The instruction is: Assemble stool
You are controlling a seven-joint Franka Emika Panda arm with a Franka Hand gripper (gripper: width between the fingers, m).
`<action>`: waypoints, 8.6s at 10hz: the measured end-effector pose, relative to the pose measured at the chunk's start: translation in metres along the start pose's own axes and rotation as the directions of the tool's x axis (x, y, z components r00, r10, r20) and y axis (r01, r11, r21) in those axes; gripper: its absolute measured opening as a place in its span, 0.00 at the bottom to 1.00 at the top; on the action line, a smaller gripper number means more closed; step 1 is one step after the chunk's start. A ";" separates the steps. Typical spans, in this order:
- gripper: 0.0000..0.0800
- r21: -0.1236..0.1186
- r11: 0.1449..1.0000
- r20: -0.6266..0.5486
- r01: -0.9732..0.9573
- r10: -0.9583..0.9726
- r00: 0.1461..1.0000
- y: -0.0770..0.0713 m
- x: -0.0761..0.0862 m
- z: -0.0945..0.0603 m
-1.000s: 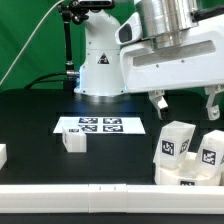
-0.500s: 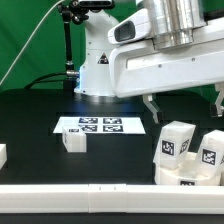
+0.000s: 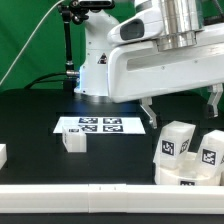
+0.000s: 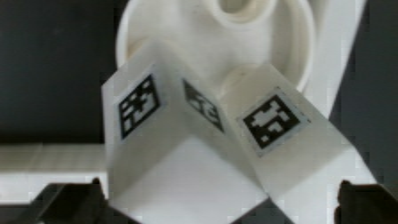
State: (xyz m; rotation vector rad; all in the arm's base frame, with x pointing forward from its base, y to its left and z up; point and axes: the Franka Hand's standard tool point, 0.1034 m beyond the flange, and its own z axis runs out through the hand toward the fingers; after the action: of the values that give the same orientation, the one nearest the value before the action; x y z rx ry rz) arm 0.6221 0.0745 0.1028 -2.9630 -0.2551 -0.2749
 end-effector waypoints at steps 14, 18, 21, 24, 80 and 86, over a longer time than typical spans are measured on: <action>0.43 -0.035 0.891 0.034 0.453 -0.452 0.891 0.015 -0.010 0.013; 0.43 -0.045 0.939 0.029 0.341 -0.340 0.940 0.015 -0.009 0.012; 0.43 -0.056 0.996 -0.002 0.069 -0.070 0.998 0.018 -0.008 0.012; 0.43 -0.073 0.974 -0.103 -0.212 0.204 0.973 0.019 -0.011 0.012; 0.81 -0.029 0.789 0.077 0.613 -0.610 0.789 0.024 -0.004 0.009; 0.49 -0.031 0.777 0.087 0.629 -0.625 0.776 0.027 -0.006 0.017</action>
Offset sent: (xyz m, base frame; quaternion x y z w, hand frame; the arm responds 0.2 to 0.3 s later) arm -0.0029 -0.0014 -0.0071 -0.0117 0.0166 -0.2412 0.9703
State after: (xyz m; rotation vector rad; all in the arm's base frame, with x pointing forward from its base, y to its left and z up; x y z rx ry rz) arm 0.6239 0.0506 0.0816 -2.8360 -1.2774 -0.2477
